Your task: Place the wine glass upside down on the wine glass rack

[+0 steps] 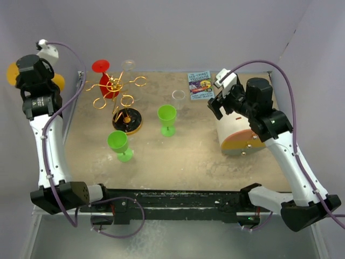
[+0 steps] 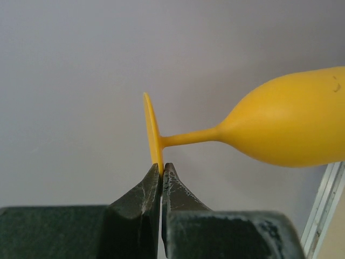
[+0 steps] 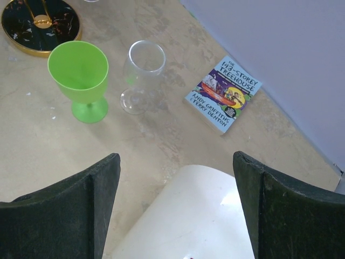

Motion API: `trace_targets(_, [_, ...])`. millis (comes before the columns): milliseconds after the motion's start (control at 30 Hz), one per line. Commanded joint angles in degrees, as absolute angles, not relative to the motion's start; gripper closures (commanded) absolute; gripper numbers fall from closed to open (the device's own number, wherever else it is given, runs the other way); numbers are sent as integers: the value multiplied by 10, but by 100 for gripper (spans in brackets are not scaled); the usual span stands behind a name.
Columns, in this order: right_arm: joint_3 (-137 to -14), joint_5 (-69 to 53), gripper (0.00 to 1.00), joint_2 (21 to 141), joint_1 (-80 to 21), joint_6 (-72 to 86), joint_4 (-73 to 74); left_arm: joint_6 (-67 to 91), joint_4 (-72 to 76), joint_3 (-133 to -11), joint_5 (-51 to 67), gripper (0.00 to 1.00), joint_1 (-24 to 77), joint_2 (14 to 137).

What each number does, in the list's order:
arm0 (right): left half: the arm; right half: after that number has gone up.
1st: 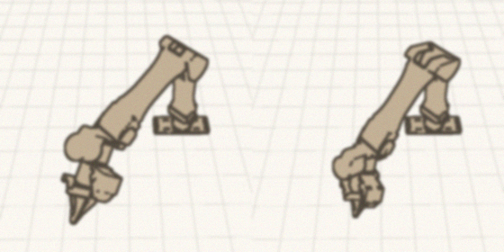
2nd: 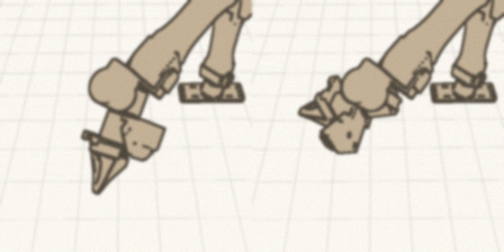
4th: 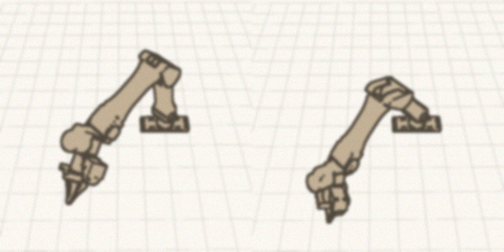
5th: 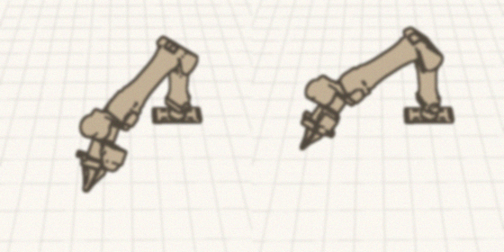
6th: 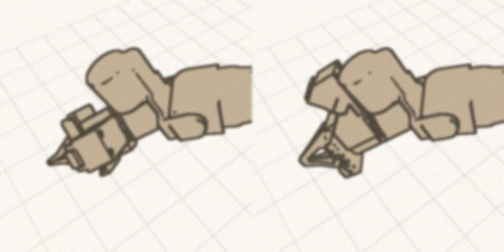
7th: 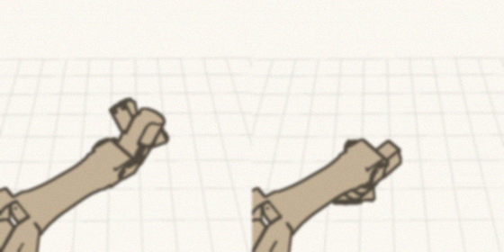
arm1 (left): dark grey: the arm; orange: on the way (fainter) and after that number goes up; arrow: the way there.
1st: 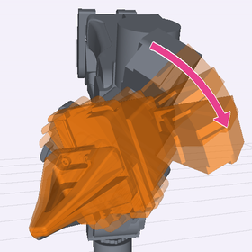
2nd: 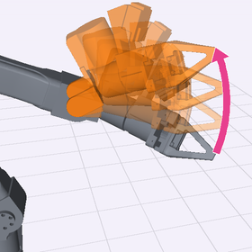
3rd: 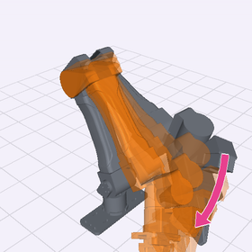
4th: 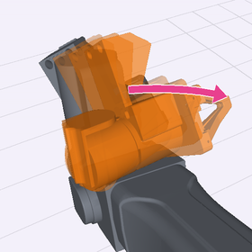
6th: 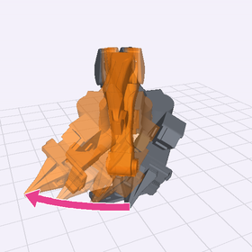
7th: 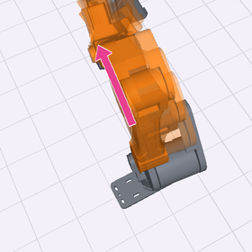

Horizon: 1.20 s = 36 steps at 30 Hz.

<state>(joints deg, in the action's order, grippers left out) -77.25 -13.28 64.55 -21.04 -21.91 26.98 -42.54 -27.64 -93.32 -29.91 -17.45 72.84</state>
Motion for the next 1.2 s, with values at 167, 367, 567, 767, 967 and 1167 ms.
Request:
trace_targets(167, [-754, -162, 13, 625, -195, -224, 236, -651, -126, -800, -262, 95, -75, 734])
trace_targets(367, [-740, -169, 13, 622, -191, -225, 232, -697, -139, -794, -194, 96, -44, 735])
trace_targets(567, [-739, -175, 13, 622, -188, -224, 232, -751, -117, -762, -150, 96, -23, 738])
trace_targets(767, [-732, -176, 13, 624, -185, -222, 224, -756, -106, -761, -97, 96, -14, 740])
trace_targets(967, [-730, -176, 13, 627, -184, -223, 222, -759, -114, -749, -53, 96, -14, 724])
trace_targets(1167, [-729, -179, 14, 630, -183, -223, 223, -780, -107, -725, -10, 96, -14, 710])
